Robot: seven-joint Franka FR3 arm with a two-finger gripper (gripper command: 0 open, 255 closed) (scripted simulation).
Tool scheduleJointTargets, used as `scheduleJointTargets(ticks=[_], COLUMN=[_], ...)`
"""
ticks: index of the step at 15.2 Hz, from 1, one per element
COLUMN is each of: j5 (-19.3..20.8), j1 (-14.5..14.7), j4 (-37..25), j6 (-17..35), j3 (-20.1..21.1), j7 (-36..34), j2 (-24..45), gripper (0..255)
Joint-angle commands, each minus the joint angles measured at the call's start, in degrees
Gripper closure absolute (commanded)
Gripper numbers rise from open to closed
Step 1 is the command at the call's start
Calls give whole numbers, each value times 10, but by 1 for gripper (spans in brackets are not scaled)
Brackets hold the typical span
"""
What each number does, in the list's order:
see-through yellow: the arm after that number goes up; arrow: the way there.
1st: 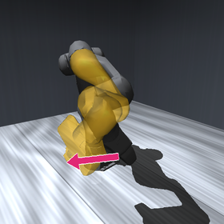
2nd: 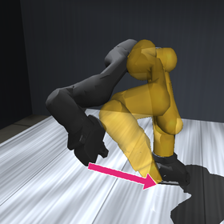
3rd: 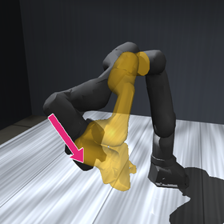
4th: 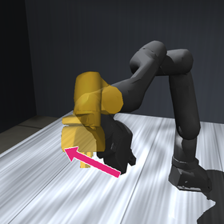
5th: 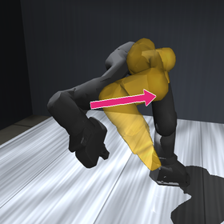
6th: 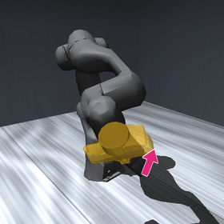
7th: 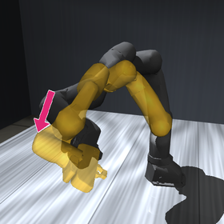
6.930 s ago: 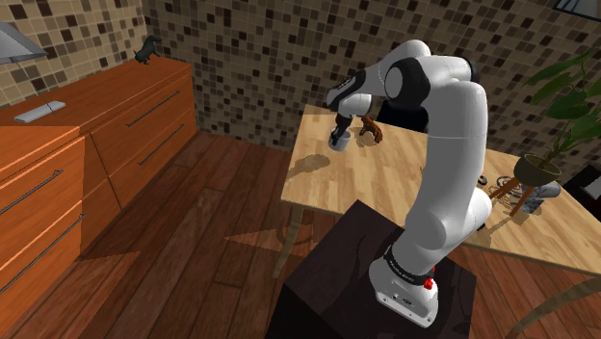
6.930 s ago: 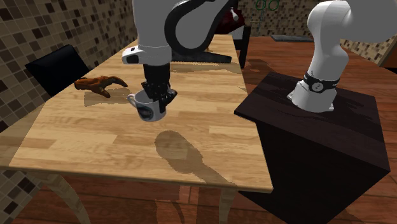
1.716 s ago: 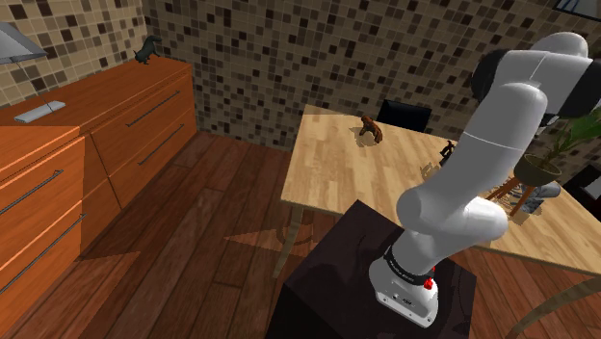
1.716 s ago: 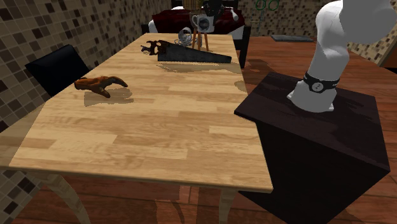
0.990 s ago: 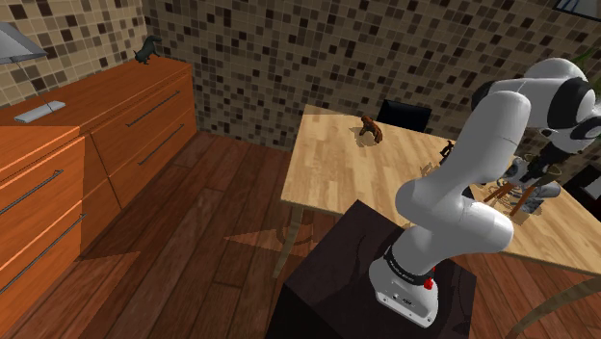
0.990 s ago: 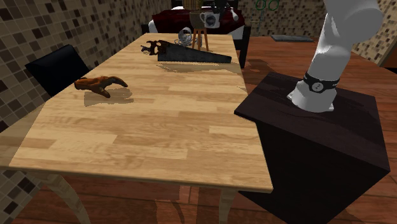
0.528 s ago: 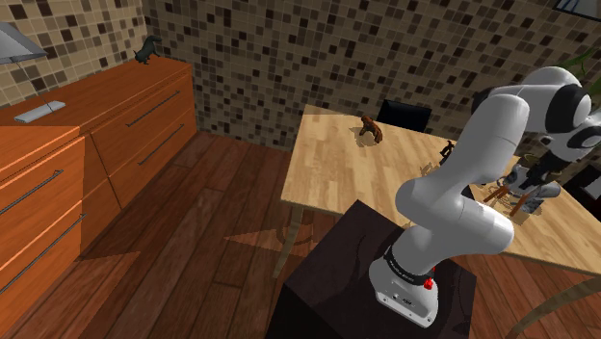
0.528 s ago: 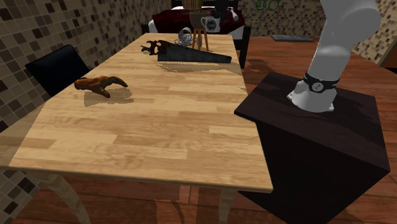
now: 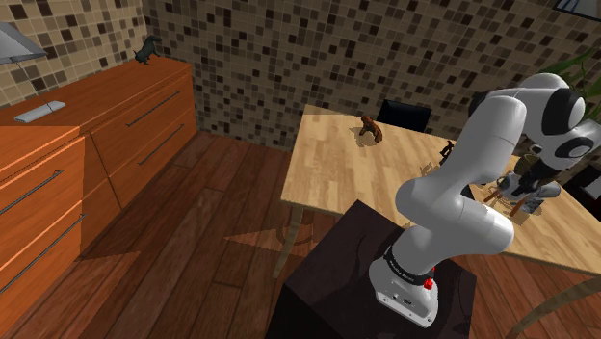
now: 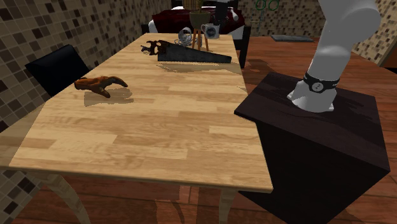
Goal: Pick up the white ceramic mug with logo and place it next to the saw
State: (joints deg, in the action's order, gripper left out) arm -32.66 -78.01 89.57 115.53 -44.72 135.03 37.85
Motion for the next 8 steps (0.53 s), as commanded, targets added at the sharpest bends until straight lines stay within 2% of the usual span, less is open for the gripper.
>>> scheduleJointTargets(ticks=[1, 8], j5=[-6, -26], j1=[-2, -10], j4=[4, 18], j6=[10, 45], j3=[4, 21], j7=[4, 17], j2=[7, 33], gripper=[255, 255])
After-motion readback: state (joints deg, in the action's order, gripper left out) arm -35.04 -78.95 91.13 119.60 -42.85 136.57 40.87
